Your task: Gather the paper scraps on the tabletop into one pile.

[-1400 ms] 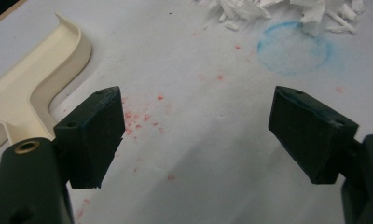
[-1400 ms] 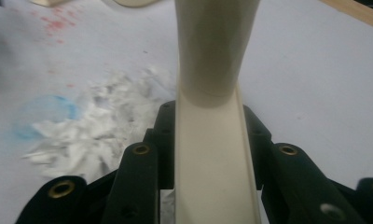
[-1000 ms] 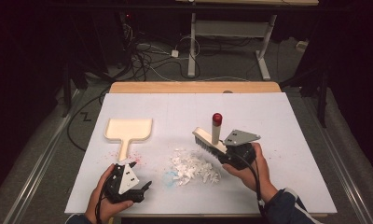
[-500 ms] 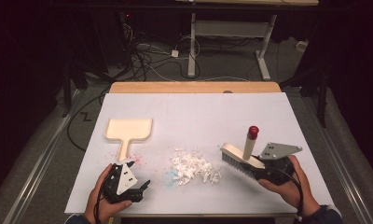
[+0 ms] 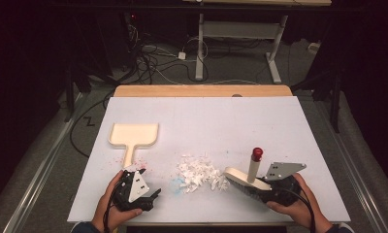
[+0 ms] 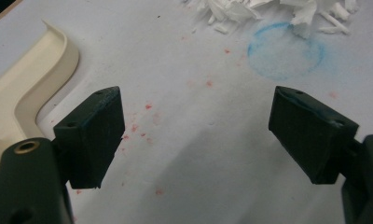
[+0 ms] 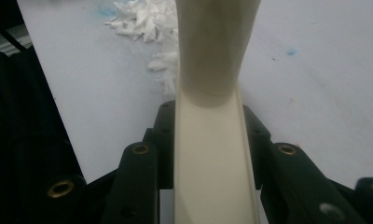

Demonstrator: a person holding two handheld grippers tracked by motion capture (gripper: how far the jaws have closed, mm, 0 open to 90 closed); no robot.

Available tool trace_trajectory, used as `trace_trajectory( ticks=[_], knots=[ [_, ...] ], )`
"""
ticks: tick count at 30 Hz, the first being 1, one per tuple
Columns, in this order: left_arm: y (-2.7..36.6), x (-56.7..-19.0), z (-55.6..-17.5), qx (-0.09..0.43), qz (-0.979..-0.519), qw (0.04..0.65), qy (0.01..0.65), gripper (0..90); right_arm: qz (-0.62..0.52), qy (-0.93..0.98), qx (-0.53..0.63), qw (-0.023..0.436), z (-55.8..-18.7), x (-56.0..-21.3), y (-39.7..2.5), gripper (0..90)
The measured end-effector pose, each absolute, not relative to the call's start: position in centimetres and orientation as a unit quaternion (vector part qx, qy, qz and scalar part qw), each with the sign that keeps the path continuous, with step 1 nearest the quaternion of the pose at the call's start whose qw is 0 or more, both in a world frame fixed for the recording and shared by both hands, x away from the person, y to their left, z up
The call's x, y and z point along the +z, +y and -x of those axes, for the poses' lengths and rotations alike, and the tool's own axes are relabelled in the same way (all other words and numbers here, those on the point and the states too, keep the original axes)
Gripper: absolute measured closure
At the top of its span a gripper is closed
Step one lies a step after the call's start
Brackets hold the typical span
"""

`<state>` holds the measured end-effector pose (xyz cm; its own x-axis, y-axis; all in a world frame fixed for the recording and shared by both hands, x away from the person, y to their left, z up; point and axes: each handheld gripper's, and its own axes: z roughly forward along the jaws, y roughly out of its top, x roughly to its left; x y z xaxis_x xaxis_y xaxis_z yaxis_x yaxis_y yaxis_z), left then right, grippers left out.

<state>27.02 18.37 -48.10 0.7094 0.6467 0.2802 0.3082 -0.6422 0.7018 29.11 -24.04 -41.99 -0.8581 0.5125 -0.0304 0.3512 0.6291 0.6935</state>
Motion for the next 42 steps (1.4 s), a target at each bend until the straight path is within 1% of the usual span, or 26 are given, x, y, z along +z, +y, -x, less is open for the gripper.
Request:
trace_trajectory(
  ticks=[9, 14, 23, 27, 30, 33, 34, 36, 42],
  knots=[
    [18.5, -48.0, -27.1, 0.265, -0.865, 0.323, 0.277, 17.5, -0.221, 0.895, 0.374, 0.104, -30.9, -41.9, -19.5, 67.5],
    [18.6, -48.1, -27.0, 0.264, -0.865, 0.323, 0.277, 17.5, -0.203, 0.897, 0.376, 0.114, -31.2, -41.4, -17.9, 67.5],
    [18.8, -48.0, -26.9, 0.268, -0.864, 0.321, 0.279, 17.5, -0.197, 0.88, 0.411, 0.131, -29.9, -38.7, -20.3, 67.4],
    [18.8, -48.0, -26.8, 0.27, -0.865, 0.319, 0.278, 17.5, -0.193, 0.885, 0.402, 0.136, -28.8, -38.2, -21.3, 67.4],
    [18.9, -48.0, -26.8, 0.269, -0.865, 0.319, 0.279, 17.5, -0.197, 0.889, 0.392, 0.133, -28.0, -38.6, -22.4, 67.4],
    [18.9, -48.0, -26.8, 0.268, -0.865, 0.32, 0.279, 17.5, -0.209, 0.896, 0.375, 0.111, -27.3, -39.8, -23.7, 67.4],
    [18.9, -48.0, -26.8, 0.268, -0.865, 0.32, 0.279, 17.5, -0.209, 0.896, 0.375, 0.111, -27.3, -39.8, -23.7, 67.4],
    [18.8, -48.0, -26.8, 0.268, -0.865, 0.32, 0.279, 17.5, -0.21, 0.903, 0.363, 0.094, -26.9, -40.8, -24.2, 67.4],
    [18.6, -48.0, -26.9, 0.267, -0.867, 0.318, 0.276, 17.5, -0.207, 0.904, 0.366, 0.076, -27.2, -42.0, -23.0, 67.4]
  ],
)
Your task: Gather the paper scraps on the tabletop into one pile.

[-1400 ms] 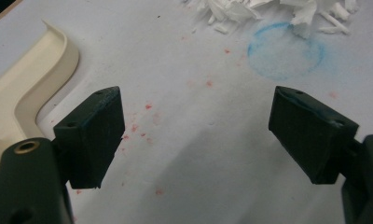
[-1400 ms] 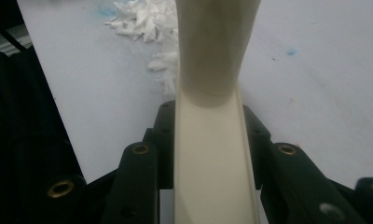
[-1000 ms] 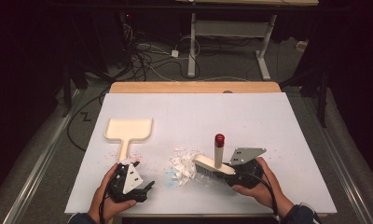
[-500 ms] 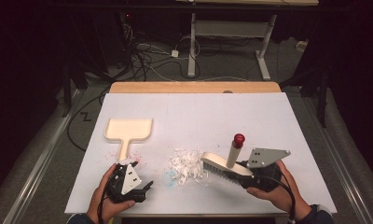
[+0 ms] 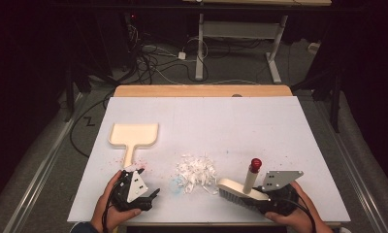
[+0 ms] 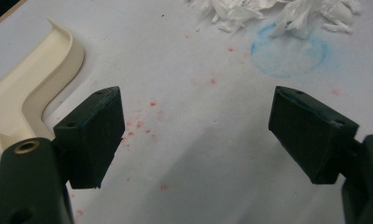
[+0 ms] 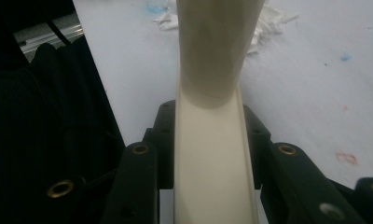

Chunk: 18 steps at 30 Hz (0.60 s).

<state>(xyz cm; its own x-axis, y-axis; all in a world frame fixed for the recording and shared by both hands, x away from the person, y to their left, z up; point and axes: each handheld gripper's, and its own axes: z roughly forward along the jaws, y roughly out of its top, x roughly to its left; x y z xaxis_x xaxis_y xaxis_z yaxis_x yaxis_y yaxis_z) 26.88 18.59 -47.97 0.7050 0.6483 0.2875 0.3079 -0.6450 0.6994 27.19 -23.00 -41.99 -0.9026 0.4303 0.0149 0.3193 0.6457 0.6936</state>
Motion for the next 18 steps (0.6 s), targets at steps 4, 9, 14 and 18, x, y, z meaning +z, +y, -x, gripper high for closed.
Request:
trace_trajectory(
  ticks=[4, 9, 14, 18],
  knots=[
    [18.6, -48.0, -27.0, 0.266, -0.866, 0.32, 0.277, 17.5, -0.195, 0.904, 0.37, 0.088, -27.9, -42.2, -21.2, 67.5],
    [18.7, -48.0, -27.0, 0.265, -0.866, 0.321, 0.276, 17.5, -0.175, 0.905, 0.378, 0.092, -29.4, -42.2, -18.8, 67.5],
    [18.7, -48.0, -27.0, 0.264, -0.866, 0.322, 0.276, 17.5, -0.154, 0.904, 0.386, 0.098, -30.4, -41.9, -16.7, 67.5],
    [19.1, -48.0, -27.0, 0.265, -0.863, 0.325, 0.281, 17.5, -0.144, 0.899, 0.401, 0.105, -30.0, -41.0, -16.6, 67.5]
  ],
)
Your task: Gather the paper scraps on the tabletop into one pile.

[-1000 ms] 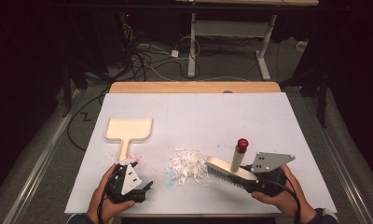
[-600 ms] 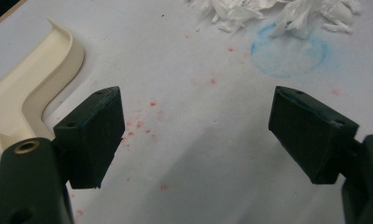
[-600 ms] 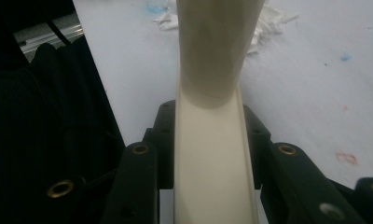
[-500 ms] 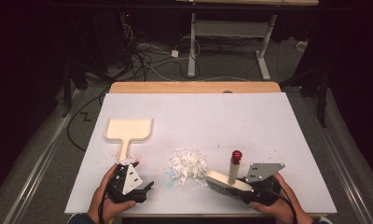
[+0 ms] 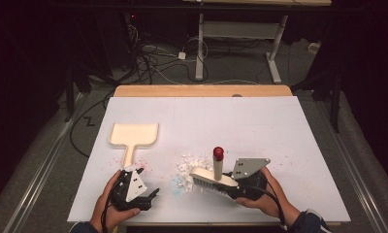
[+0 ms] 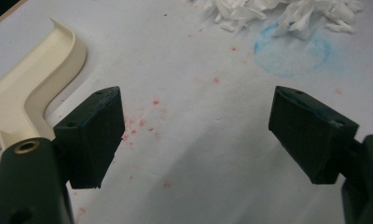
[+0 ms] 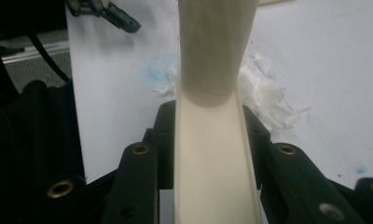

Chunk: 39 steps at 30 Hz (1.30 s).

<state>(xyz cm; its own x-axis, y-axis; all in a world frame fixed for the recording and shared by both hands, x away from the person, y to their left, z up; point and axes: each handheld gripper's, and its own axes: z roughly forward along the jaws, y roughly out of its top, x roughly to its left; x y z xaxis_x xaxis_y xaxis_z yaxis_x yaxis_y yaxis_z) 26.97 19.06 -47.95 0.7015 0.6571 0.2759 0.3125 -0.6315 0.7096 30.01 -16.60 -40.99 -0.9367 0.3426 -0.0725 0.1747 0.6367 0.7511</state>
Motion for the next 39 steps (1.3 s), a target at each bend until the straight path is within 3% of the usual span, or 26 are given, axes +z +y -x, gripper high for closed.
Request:
trace_trajectory(
  ticks=[3, 8, 19, 28, 35, 39],
  knots=[
    [19.3, -47.8, -27.0, 0.269, -0.86, 0.326, 0.286, 17.5, -0.144, 0.889, 0.422, 0.107, -29.7, -40.2, -17.0, 67.5],
    [19.7, -47.6, -27.1, 0.275, -0.853, 0.327, 0.299, 17.5, -0.125, 0.881, 0.451, 0.073, -29.0, -39.9, -16.5, 67.4],
    [20.7, -47.3, -27.1, 0.285, -0.84, 0.345, 0.308, 17.5, -0.078, 0.899, 0.43, 0.03, -30.3, -43.4, -11.8, 67.4],
    [20.4, -47.6, -27.1, 0.276, -0.849, 0.338, 0.298, 17.5, -0.111, 0.889, 0.441, 0.059, -33.6, -44.1, -12.1, 67.3],
    [20.0, -47.6, -27.1, 0.277, -0.852, 0.335, 0.292, 17.5, -0.121, 0.878, 0.455, 0.081, -33.5, -42.7, -12.9, 67.5],
    [20.1, -47.5, -27.0, 0.282, -0.847, 0.339, 0.296, 17.5, -0.132, 0.859, 0.479, 0.121, -32.6, -40.7, -14.1, 67.4]
  ],
)
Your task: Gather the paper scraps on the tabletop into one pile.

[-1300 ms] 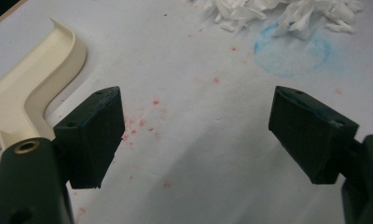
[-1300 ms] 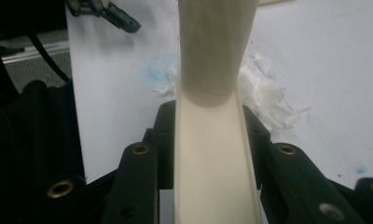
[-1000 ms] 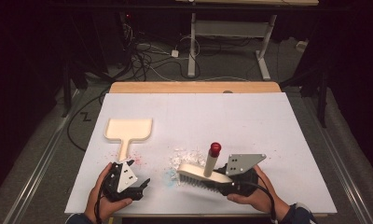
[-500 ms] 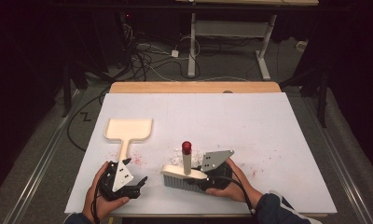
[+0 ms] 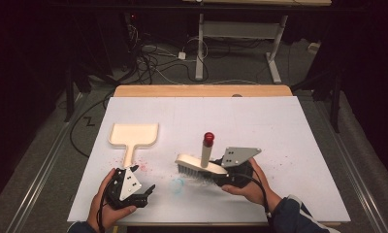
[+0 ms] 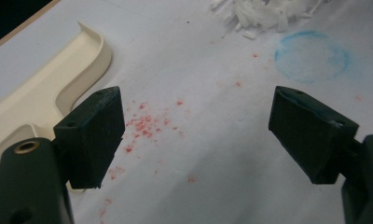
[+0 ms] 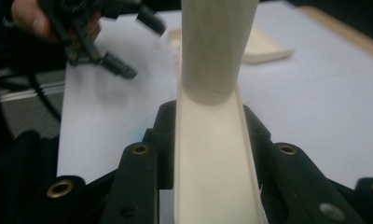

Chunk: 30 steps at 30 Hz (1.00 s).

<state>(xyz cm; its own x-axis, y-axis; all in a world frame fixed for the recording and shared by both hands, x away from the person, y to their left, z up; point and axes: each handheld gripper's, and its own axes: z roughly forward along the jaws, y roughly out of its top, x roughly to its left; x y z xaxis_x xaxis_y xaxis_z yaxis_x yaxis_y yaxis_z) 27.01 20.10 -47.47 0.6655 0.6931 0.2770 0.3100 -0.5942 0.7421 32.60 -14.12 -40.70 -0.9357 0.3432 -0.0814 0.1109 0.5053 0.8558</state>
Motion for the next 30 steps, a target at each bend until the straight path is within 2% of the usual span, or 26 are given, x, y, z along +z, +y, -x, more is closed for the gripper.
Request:
trace_trajectory(
  ticks=[4, 7, 8, 14, 17, 19, 21, 30],
  knots=[
    [20.2, -47.5, -27.1, 0.282, -0.846, 0.34, 0.3, 17.6, -0.166, 0.833, 0.489, 0.197, -32.5, -39.3, -16.0, 67.4],
    [20.1, -47.5, -27.1, 0.282, -0.847, 0.339, 0.296, 17.5, -0.207, 0.827, 0.472, 0.226, -33.4, -39.6, -16.8, 67.5],
    [20.1, -47.5, -27.1, 0.282, -0.847, 0.339, 0.296, 17.5, -0.23, 0.828, 0.441, 0.26, -34.2, -40.4, -16.8, 67.4],
    [19.9, -47.5, -27.2, 0.279, -0.85, 0.337, 0.295, 17.5, -0.287, 0.829, 0.385, 0.288, -35.7, -43.1, -15.8, 67.5],
    [19.8, -47.6, -27.2, 0.278, -0.852, 0.335, 0.292, 17.5, -0.307, 0.827, 0.383, 0.273, -35.8, -44.3, -14.8, 67.5],
    [19.8, -47.6, -27.2, 0.276, -0.853, 0.334, 0.291, 17.5, -0.298, 0.833, 0.373, 0.281, -35.4, -44.3, -13.8, 67.4],
    [19.8, -47.6, -27.2, 0.275, -0.853, 0.333, 0.291, 17.6, -0.299, 0.833, 0.382, 0.267, -35.1, -44.4, -12.9, 67.4],
    [19.5, -47.7, -27.2, 0.274, -0.855, 0.332, 0.288, 17.6, -0.28, 0.837, 0.396, 0.253, -34.2, -44.3, -9.6, 67.4]
  ],
)
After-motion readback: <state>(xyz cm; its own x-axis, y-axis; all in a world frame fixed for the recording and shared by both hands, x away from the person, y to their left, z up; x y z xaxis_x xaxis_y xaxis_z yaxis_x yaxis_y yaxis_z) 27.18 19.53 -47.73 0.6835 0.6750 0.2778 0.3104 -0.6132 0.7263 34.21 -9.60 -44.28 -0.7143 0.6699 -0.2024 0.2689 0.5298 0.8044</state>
